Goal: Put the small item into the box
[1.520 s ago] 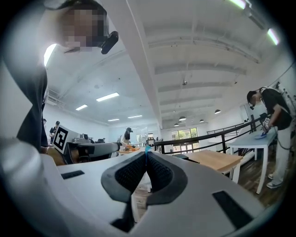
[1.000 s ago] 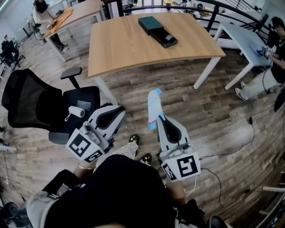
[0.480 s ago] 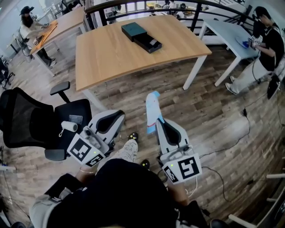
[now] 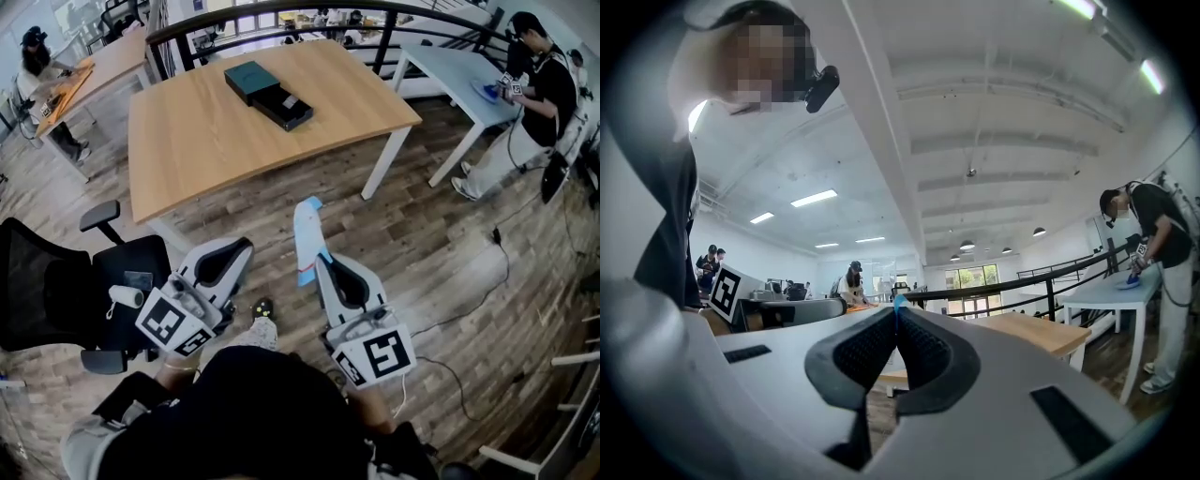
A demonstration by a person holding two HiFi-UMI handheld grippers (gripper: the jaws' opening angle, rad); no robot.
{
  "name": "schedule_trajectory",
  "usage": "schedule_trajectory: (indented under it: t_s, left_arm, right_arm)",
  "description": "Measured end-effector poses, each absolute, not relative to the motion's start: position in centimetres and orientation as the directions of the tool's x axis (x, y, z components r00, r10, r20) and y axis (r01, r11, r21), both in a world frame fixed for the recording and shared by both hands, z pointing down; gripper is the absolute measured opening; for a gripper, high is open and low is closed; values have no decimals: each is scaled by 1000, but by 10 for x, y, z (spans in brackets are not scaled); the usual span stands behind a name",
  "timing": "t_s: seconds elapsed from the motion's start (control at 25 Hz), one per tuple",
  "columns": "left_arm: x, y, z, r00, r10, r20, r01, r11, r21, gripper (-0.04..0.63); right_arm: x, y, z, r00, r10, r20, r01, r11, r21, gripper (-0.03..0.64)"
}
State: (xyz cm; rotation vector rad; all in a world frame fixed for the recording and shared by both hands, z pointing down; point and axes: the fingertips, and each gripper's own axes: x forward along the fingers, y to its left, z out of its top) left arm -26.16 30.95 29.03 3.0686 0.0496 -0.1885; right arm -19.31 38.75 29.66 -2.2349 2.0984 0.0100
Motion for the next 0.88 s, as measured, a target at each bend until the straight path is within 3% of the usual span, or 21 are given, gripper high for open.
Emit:
schedule_trajectory:
  t_s: [0.88]
  left_arm:
    - [-199,192,286,989,46,-142,60,-994,96,32]
  right_arm:
    - [-136,277,287,106,-994,-28,-994,-105,-38,25]
